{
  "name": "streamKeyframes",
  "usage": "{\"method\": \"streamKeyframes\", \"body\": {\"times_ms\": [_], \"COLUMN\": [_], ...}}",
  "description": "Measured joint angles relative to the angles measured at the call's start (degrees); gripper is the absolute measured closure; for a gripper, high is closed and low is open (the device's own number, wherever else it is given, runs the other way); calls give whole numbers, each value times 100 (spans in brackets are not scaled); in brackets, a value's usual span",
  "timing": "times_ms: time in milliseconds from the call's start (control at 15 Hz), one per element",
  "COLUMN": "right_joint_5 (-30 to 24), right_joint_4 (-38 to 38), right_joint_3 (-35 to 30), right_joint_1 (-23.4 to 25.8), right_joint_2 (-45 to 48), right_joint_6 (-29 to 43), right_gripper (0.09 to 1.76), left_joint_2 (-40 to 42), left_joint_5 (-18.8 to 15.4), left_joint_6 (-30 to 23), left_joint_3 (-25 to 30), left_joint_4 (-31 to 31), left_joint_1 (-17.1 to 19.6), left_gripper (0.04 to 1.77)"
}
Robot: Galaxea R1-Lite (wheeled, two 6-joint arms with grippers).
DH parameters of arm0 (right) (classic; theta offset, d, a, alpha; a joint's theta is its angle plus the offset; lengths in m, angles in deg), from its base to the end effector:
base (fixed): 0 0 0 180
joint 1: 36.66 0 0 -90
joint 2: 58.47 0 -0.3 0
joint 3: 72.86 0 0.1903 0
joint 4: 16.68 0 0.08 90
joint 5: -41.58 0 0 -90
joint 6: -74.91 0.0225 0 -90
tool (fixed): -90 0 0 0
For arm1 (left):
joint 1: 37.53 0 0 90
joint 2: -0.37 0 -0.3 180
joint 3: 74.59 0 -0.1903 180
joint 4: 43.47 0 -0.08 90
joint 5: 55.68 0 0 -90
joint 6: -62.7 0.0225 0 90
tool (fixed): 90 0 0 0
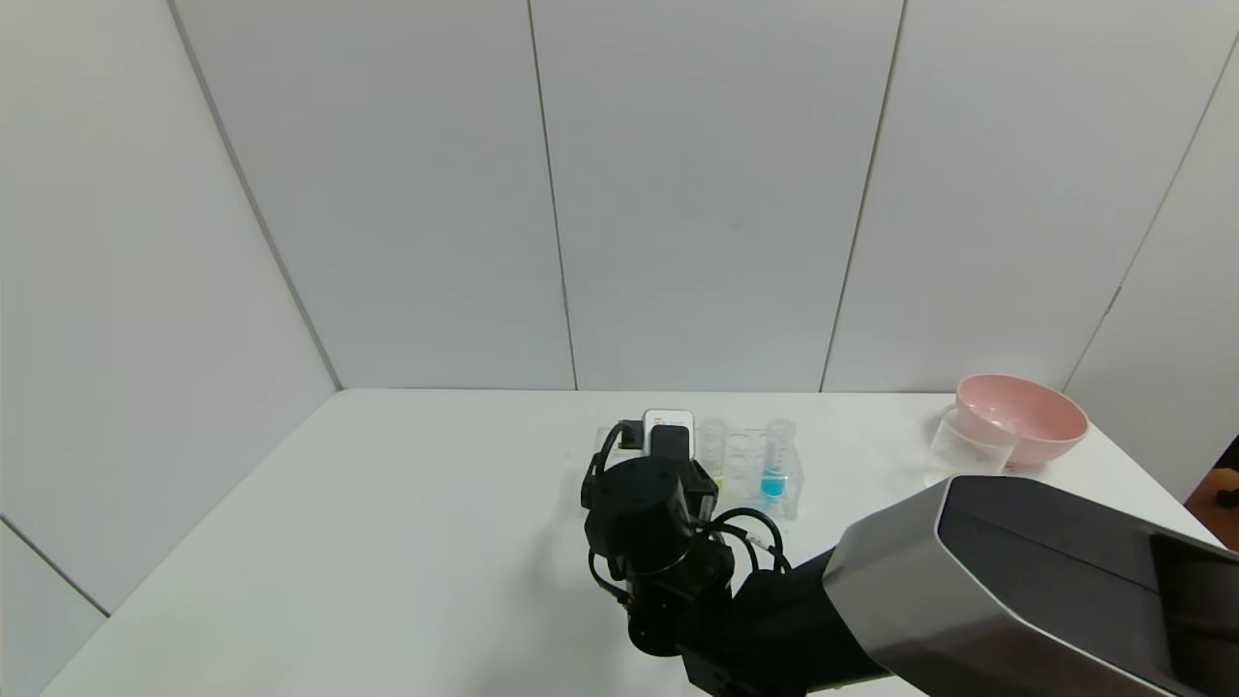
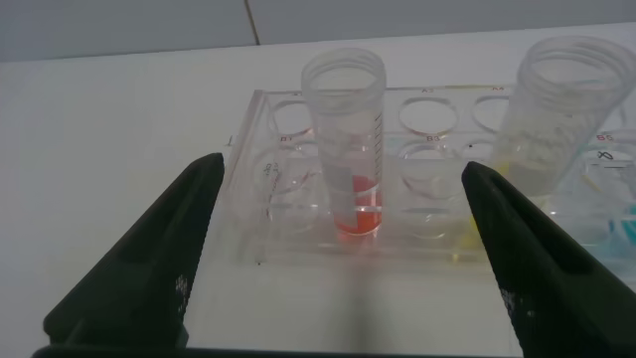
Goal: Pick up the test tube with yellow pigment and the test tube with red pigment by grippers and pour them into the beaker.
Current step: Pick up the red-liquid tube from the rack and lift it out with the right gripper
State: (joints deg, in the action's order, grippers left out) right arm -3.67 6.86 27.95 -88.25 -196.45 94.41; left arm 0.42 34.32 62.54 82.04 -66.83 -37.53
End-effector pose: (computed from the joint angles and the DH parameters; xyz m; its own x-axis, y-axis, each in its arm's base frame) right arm 0.3030 0.3567 0.0632 0.9805 0.1034 -0.1674 -0.0750 0.9829 0.1680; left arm -0.0229 0.0000 0.0755 1.0000 0.0000 0.0010 0.0000 1.0000 -0.0028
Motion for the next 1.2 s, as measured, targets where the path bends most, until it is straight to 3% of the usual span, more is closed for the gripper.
{"method": "streamKeyframes", "body": {"times_ms": [867,1067,1200], "right_joint_5": [-364,-514,-606], "right_joint_4": [11,11,2], "right_joint_3": [717,778,786], "right_joint_1": [358,407,438], "right_joint_2": [-575,-639,-661], "right_joint_6": [-501,-528,-536], "right_gripper": [14,65,86], "left_joint_2": [0,0,0], "left_joint_5": [0,0,0], "left_joint_6": [0,0,2], "left_joint_3": [0,0,0], "left_joint_4": [-2,0,0], "left_joint_1": [0,0,0], "left_gripper": [5,5,5]}}
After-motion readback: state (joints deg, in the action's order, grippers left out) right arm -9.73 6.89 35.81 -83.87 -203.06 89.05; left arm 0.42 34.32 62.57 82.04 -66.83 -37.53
